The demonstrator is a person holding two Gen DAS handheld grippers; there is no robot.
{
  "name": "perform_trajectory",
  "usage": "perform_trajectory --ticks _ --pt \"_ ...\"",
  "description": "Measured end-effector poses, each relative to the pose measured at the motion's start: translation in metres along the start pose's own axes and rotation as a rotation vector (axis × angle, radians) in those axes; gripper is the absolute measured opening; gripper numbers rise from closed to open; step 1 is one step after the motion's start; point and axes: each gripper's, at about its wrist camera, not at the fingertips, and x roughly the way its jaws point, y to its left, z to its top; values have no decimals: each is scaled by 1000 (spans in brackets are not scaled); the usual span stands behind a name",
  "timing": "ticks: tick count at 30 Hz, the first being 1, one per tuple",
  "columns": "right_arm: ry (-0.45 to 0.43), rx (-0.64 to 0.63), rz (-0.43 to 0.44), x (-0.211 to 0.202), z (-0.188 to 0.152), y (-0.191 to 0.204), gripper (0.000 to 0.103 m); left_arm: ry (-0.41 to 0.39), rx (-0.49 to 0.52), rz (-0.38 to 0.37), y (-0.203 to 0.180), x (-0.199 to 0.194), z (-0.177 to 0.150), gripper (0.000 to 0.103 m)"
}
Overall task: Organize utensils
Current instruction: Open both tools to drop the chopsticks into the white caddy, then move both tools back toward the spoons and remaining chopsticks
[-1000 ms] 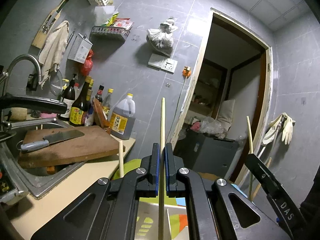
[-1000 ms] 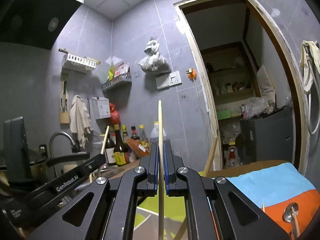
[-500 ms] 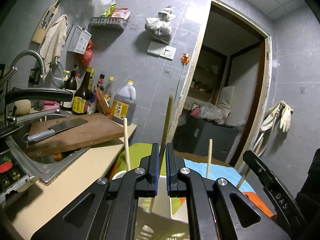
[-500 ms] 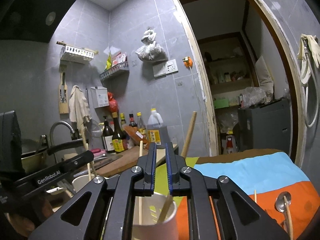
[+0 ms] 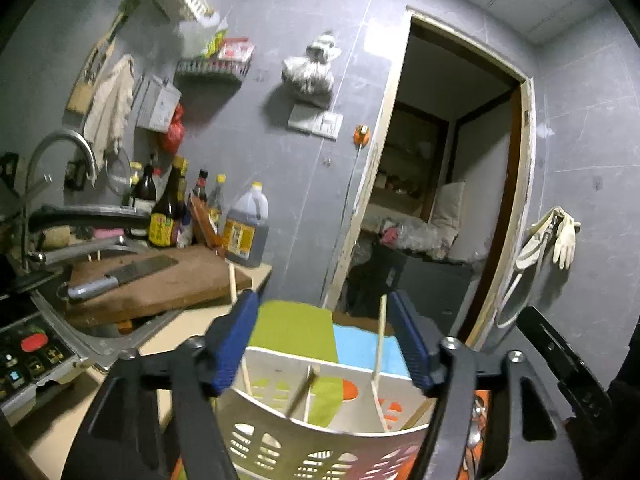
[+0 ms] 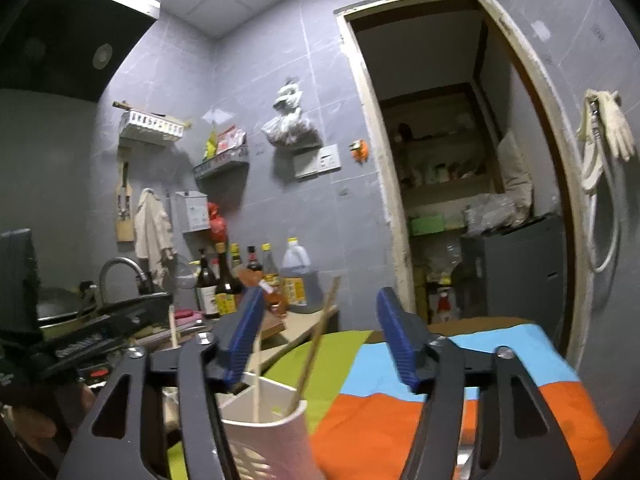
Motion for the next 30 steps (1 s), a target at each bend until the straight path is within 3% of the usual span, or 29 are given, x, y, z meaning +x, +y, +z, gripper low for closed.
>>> perform_trajectory --ticks 5,6,7,11,16,23,30 --pt "-12 5 -54 -22 11 -21 94 -29 58 -30 -23 -11 0 95" --pt "-8 -7 -69 -28 13 -26 102 -30 67 -41 -28 -12 0 97" --pt "-5 -15 -79 -33 15 -29 103 -28 71 -52 -32 -12 -2 98" --pt "12 -61 -127 -52 20 -43 103 -2 66 -107 -50 -14 -13 101" --pt "54 -71 -194 -70 24 -62 103 92 68 -174 -75 -6 -28 101" --pt "149 -131 -271 -77 16 -79 103 197 134 -198 -106 8 -48 101" --pt "269 -95 -298 -72 2 -106 103 287 202 -223 -132 18 -75 101"
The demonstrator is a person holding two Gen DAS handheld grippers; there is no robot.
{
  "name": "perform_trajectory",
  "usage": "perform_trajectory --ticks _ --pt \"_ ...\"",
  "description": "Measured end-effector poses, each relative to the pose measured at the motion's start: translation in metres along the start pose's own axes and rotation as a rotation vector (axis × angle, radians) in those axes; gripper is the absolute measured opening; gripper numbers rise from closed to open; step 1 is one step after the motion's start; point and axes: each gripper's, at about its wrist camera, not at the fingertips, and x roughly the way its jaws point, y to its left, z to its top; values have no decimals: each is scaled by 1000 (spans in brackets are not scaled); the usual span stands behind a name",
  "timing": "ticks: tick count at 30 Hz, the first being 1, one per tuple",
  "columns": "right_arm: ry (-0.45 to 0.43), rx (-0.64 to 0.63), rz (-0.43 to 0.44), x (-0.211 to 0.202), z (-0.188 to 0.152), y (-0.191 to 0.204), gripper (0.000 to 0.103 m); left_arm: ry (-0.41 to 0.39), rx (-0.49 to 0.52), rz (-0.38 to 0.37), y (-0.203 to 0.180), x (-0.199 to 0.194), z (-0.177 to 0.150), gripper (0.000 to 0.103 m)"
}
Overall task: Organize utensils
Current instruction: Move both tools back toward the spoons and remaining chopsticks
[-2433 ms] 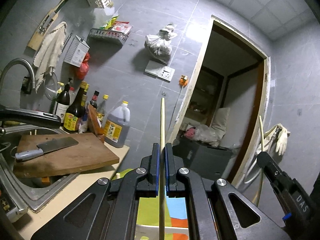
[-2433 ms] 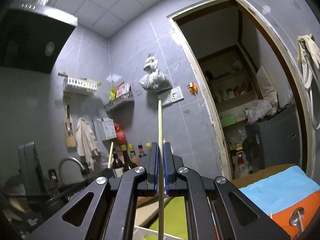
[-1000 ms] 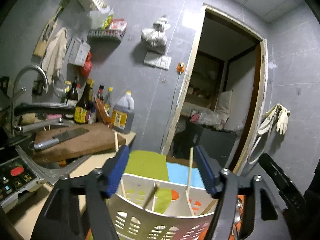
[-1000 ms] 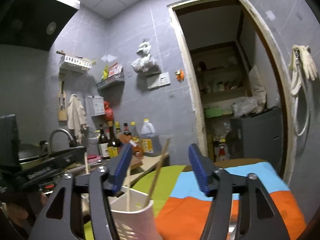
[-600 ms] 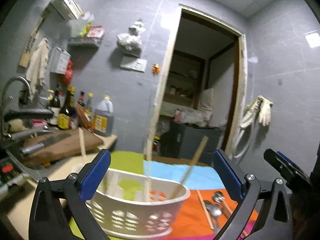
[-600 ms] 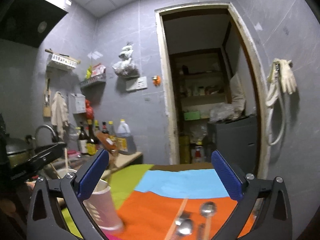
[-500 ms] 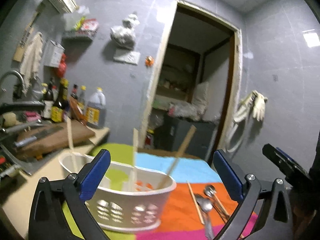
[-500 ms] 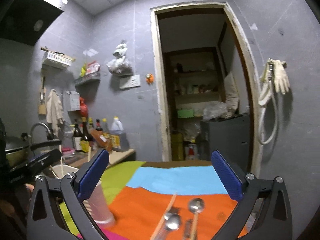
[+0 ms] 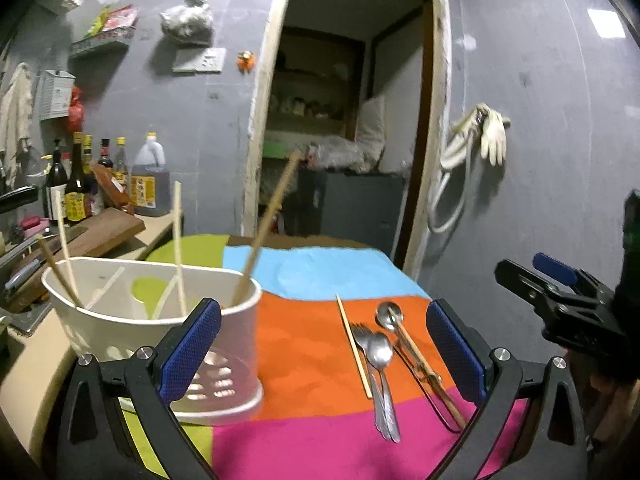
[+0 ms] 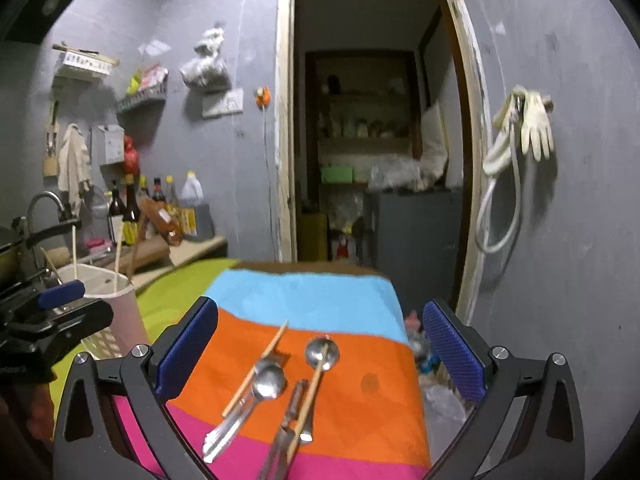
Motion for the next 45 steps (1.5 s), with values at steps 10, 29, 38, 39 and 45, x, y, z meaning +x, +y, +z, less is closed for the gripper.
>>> perform_trajectory --ticks 10,29,38,39,45 --pt "172 61 -24 32 -20 -27 103 151 8 -54 -16 36 -16 100" --pt "389 65 42 82 -39 -39 59 483 -41 -84 -21 135 -25 28" --pt "500 70 110 121 -46 -34 33 593 -96 -110 -7 169 -33 20" --pt "517 77 121 127 -48 -34 31 601 -101 -109 -6 171 -34 18" --pt "585 134 172 151 -52 -35 24 613 -115 -103 1 180 -32 12"
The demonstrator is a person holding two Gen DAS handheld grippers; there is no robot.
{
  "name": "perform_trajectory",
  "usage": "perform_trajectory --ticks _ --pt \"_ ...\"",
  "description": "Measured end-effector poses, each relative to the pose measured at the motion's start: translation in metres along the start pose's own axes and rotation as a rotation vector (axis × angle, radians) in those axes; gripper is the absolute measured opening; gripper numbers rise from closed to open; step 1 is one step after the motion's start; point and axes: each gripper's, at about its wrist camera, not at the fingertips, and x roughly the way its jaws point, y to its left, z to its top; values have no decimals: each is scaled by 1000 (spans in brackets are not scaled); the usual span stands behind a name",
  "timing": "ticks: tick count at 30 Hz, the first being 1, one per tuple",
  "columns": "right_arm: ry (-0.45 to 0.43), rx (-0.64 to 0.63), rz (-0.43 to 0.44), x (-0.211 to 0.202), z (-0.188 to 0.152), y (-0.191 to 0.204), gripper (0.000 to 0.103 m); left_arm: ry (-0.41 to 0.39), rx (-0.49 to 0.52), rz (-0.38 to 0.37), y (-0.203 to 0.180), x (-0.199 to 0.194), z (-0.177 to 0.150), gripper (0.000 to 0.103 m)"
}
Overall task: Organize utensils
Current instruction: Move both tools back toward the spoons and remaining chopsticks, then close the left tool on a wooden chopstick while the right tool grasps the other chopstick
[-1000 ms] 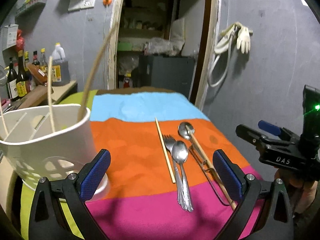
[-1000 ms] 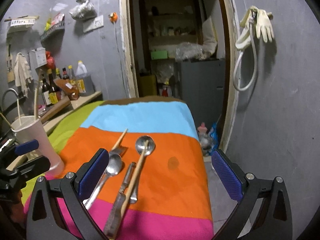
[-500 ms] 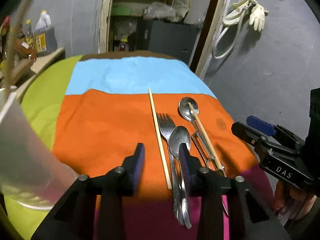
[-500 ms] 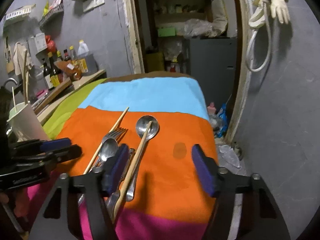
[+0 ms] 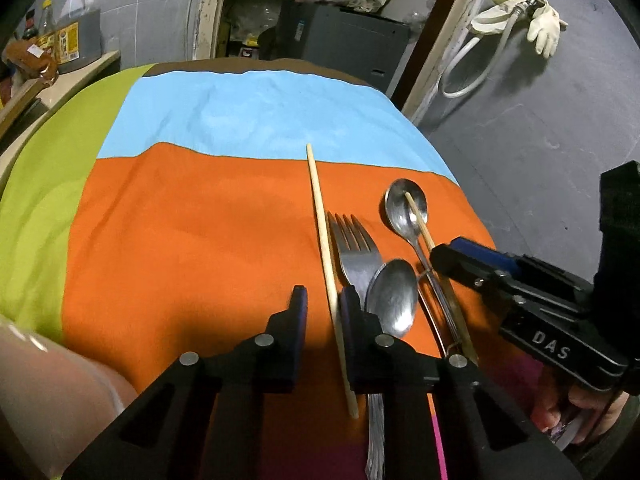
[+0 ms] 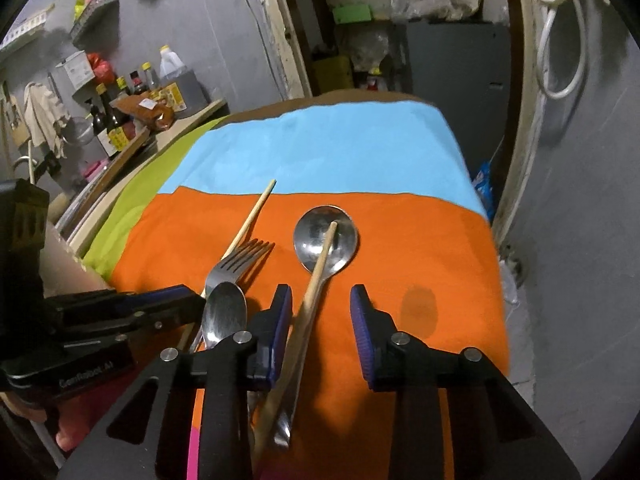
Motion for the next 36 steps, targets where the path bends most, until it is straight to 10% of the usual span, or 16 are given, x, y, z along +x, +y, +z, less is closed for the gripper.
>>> perform_trajectory --ticks 8,36 --pt "38 55 34 4 -2 -8 9 21 -16 6 0 -3 -2 3" --pt "112 58 3 -28 -34 -18 12 152 80 1 -10 -18 -19 5"
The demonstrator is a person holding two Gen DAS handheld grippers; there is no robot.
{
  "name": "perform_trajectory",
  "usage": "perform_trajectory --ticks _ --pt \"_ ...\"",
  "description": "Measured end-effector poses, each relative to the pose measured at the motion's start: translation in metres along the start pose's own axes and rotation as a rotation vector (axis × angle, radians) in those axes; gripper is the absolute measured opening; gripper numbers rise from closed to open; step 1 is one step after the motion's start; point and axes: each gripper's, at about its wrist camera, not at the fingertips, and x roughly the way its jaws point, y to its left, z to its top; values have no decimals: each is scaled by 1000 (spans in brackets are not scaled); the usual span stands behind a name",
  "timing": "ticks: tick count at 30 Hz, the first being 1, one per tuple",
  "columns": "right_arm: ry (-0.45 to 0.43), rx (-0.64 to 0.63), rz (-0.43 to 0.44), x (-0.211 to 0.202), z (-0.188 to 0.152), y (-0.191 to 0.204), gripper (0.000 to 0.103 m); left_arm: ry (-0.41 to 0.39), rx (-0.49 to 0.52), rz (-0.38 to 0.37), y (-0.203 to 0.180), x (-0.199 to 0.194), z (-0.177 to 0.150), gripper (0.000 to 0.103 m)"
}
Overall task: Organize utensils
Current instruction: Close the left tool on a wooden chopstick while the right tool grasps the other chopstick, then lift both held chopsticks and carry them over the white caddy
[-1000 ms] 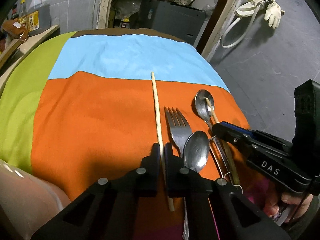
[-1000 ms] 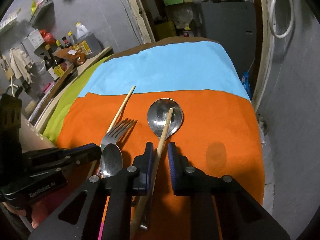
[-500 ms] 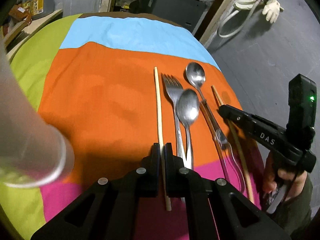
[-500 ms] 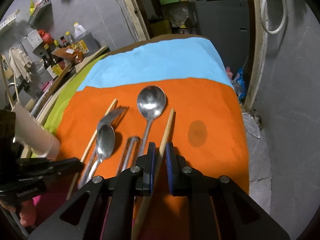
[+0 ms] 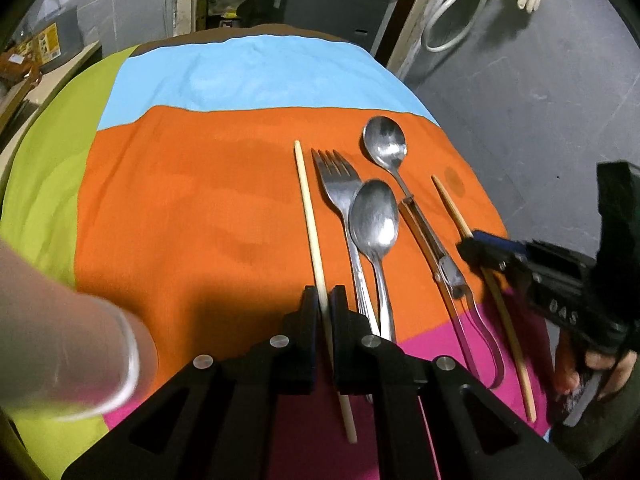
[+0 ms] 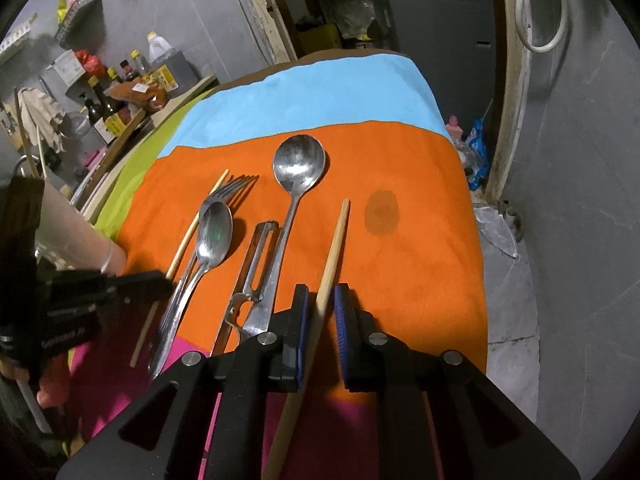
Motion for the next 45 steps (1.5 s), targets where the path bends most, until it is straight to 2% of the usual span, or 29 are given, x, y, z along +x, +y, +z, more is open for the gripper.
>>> perform_trajectory --ticks 4,7,8,10,12,14,19,22,27,30,38,45 --pt "30 2 3 1 0 4 20 19 1 5 2 7 10 5" --pt "52 -13 -25 2 1 9 20 31 -10 -6 6 10 16 5" --pt "53 -11 -34 2 1 10 19 35 -12 -6 6 11 18 4" --pt "61 -18 -70 3 0 14 10 36 -20 0 6 11 18 3" --pt "72 -10 -70 3 1 15 8 25 -33 7 5 8 14 3" --pt "79 16 -55 1 1 12 6 11 -50 5 5 5 8 2" --pt "32 83 11 -9 -7 5 5 -58 -61 13 3 -14 -9 2" --pt "-45 78 31 -25 -15 12 5 -125 -61 -7 0 -32 -21 2" --pt "-198 21 32 -53 -26 33 5 -306 -41 -7 -8 -65 -42 2" --pt "-326 -27 29 -73 -32 52 5 -400 -49 -14 -9 -83 -51 2" --pt "-619 -120 32 -112 -34 102 5 -632 -105 7 -2 -130 -54 2" --pt "-744 -205 83 -123 -12 145 4 -796 -98 68 7 -170 -56 2"
